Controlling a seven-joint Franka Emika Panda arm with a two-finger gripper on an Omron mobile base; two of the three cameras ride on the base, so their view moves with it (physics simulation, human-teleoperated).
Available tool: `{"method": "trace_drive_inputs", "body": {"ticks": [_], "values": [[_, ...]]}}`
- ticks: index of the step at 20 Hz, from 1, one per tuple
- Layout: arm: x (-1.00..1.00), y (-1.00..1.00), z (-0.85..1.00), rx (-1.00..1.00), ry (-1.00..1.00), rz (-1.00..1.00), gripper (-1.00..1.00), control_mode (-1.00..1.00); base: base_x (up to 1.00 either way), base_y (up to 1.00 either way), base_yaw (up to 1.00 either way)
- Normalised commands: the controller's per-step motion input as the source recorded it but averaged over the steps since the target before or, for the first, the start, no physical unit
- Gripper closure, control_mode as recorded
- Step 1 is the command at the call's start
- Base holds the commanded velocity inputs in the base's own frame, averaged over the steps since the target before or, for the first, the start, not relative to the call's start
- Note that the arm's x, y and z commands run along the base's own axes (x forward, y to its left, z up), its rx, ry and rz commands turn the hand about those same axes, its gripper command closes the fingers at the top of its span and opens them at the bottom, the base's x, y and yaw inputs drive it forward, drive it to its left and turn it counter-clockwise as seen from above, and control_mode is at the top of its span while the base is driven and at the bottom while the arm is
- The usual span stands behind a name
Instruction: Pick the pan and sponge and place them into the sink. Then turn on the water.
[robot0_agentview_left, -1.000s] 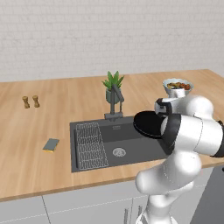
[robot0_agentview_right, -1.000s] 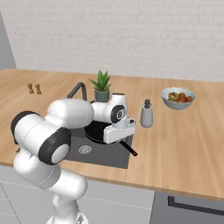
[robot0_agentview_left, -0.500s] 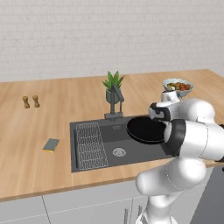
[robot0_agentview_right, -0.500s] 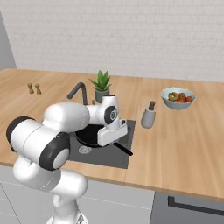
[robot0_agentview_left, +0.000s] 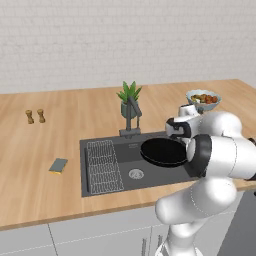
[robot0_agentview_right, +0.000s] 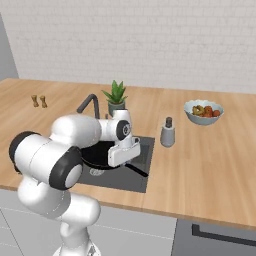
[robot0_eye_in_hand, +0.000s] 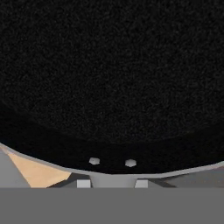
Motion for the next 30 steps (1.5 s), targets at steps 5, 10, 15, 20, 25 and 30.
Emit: {"method": "trace_drive_inputs", "body": {"ticks": [5, 10, 15, 20, 25, 30], "values": [[0.01, 0.46, -0.24, 0.07, 0.07, 0.00, 1.00, -1.00, 0.00, 0.00, 0.00], [0.10, 0.38, -0.43, 0.02, 0.04, 0.00, 1.00, -1.00, 0.00, 0.00, 0.00], [0.24, 0.22, -0.32, 0.06, 0.06, 0.00, 1.00, -1.00, 0.00, 0.00, 0.00], [0.29, 0.09, -0.25, 0.08, 0.01, 0.00, 1.00, -1.00, 0.00, 0.00, 0.00], [0.26, 0.00, -0.44, 0.04, 0.00, 0.00, 1.00, -1.00, 0.00, 0.00, 0.00], [0.19, 0.00, -0.53, 0.00, 0.00, 0.00, 1.00, -1.00, 0.00, 0.00, 0.00]]}}
